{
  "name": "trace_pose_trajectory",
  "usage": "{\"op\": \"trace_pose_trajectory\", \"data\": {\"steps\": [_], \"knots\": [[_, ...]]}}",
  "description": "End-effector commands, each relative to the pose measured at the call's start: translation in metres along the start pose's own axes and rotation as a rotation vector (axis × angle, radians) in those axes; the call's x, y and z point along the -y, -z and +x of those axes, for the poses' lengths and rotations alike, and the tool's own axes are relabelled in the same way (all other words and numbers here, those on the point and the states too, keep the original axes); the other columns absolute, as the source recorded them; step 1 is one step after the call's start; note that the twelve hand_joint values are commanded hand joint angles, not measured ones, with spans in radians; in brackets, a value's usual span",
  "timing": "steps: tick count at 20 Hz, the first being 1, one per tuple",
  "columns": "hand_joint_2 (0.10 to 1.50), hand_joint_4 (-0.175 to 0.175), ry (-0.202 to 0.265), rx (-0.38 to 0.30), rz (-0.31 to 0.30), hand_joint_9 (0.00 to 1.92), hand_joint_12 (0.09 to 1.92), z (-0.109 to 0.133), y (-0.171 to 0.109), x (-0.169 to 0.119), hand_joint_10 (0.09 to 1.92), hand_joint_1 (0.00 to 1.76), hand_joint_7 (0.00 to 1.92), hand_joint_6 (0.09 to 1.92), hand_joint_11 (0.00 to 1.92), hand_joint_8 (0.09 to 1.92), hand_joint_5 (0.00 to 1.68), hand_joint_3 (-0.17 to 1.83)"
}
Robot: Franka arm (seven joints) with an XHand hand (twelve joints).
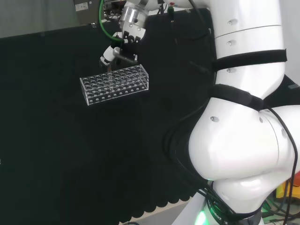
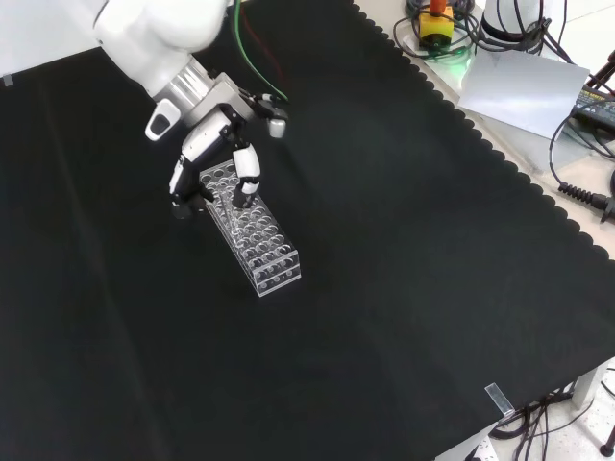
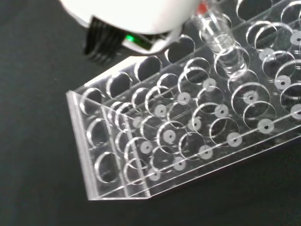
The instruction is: Put the test tube back in the rack.
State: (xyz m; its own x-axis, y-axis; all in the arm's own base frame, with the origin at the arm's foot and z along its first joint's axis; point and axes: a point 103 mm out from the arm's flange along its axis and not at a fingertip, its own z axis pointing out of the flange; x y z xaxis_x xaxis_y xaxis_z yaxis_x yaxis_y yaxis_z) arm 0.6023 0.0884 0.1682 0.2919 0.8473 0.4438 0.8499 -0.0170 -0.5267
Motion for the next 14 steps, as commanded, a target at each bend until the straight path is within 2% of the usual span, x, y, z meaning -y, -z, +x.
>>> {"op": "trace_pose_trajectory", "data": {"steps": [1,6,14], "knots": [[0.52,-0.004,0.067,-0.088,0.039,0.56,1.56,0.000,0.011,0.014,0.95,1.00,0.39,0.51,0.23,0.98,0.31,0.63],[0.53,-0.001,0.088,-0.092,0.017,0.53,1.57,0.004,0.036,0.027,0.95,0.99,0.37,0.46,0.19,0.98,0.32,0.62],[0.53,0.000,0.124,-0.068,-0.051,0.52,1.58,0.021,0.086,0.053,0.95,0.99,0.37,0.43,0.17,0.98,0.33,0.61]]}}
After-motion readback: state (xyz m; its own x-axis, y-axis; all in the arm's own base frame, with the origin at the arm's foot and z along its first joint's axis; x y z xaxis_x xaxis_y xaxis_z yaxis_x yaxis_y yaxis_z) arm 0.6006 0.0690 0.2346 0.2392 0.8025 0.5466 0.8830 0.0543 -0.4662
